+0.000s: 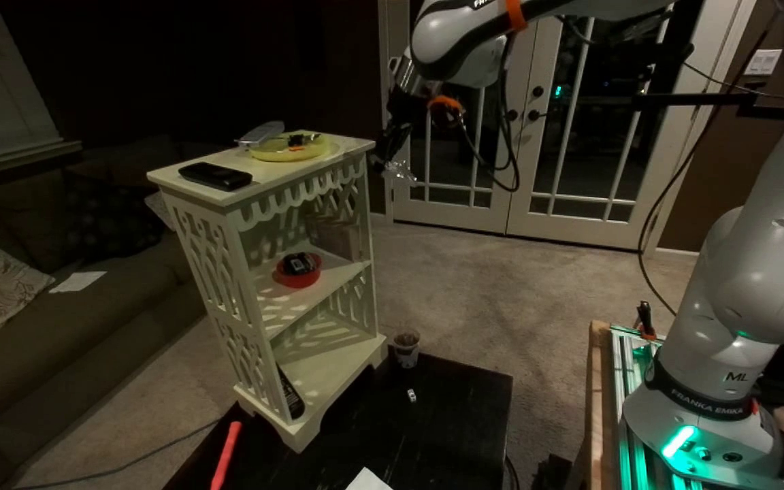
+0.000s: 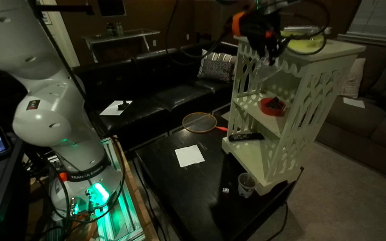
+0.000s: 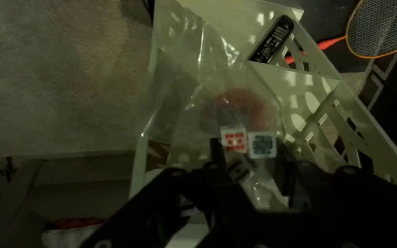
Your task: Put the packet on the stand
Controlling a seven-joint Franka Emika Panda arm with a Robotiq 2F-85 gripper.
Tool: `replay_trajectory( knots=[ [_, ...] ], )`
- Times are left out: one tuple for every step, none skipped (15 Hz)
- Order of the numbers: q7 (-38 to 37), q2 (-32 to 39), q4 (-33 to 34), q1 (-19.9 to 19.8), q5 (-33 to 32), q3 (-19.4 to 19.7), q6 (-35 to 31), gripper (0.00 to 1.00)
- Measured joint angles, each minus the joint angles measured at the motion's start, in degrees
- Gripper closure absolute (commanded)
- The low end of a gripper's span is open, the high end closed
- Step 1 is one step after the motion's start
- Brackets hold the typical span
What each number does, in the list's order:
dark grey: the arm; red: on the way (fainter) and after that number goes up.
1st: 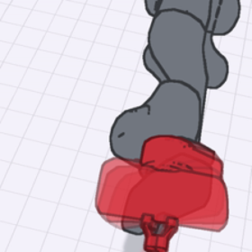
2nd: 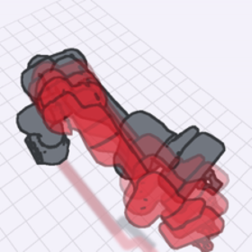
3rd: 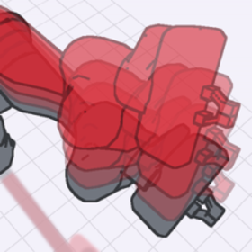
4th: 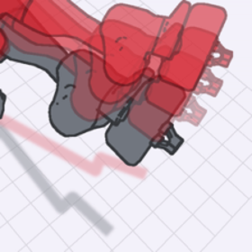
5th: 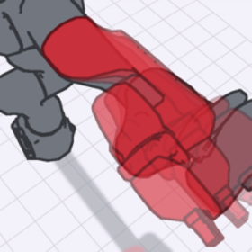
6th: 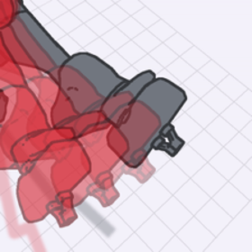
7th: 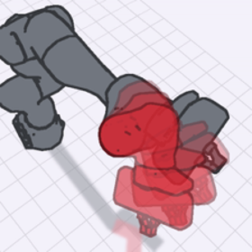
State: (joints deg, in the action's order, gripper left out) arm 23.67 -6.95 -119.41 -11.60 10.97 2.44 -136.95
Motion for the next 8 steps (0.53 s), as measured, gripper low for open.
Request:
replay_trajectory(
  knots=[
    [0.02,-1.3,0.02,0.09,-0.67,1.24,0.26,0.89],
    [0.06,-2.57,0.01,0.33,-0.45,2.47,-0.26,0.89],
    [0.07,-3.8,-0.04,0.85,0.88,3.61,-1.66,0.89],
    [0.06,-4.95,-0.1,1.59,2.51,4.53,-3.32,0.89],
    [-0.18,-5.95,-0.27,2.42,4.06,5.14,-5.18,0.89],
    [-0.51,-6.64,-0.6,3.58,5.98,5.53,-7.59,0.89],
    [-0.65,-6.89,-1.01,5.03,8.24,5.73,-10.41,0.89],
    [-0.66,-6.81,-1.68,6.81,10.88,5.82,-13.85,0.89]
  ],
)
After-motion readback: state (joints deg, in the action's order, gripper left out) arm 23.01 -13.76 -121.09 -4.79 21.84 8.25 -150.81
